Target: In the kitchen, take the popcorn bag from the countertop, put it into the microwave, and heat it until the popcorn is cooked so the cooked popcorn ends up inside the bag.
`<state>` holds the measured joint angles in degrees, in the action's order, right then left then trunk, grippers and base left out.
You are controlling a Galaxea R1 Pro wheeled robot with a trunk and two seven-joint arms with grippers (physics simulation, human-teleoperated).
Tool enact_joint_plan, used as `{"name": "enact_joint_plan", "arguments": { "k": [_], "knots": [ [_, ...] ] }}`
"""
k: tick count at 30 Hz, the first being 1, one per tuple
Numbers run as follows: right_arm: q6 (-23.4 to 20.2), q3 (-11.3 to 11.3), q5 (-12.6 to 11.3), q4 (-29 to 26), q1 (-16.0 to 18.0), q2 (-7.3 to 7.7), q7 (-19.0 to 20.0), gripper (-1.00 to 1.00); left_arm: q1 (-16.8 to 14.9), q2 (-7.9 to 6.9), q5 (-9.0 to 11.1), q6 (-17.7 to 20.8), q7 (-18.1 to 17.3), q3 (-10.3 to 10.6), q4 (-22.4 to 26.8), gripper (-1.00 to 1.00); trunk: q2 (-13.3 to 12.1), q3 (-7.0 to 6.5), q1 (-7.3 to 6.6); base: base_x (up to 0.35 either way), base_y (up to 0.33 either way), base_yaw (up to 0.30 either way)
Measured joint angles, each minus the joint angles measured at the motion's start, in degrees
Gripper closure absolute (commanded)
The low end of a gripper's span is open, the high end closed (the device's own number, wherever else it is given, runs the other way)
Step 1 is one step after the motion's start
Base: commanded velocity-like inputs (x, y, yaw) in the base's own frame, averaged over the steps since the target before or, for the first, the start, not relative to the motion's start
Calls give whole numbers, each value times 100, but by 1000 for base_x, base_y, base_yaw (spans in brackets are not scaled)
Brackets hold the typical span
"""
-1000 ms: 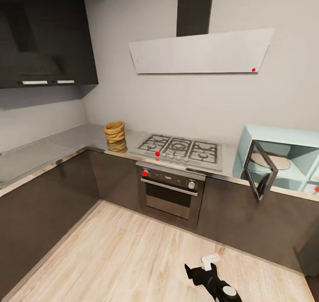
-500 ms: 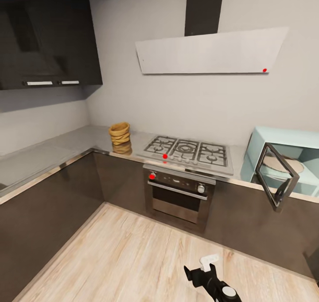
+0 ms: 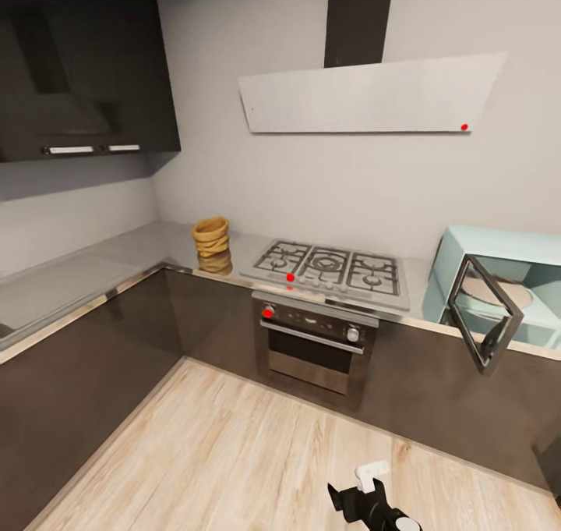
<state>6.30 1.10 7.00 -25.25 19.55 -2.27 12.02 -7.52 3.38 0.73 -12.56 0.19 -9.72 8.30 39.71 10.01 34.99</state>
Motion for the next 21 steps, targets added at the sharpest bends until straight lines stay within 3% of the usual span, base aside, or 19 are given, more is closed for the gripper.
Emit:
{"name": "enact_joint_plan", "arguments": {
  "k": [6,21],
  "knots": [
    [0,0,-2,1,1,-1,9,-100,0,-7,4,0,-11,-3,0,-100,-241,-108,-134,318,68,0],
    [-22,-6,-7,128,0,-45,3,-100,0,-23,8,0,-11,-6,1,-100,-844,-379,-463,283,225,0]
  ]
}}
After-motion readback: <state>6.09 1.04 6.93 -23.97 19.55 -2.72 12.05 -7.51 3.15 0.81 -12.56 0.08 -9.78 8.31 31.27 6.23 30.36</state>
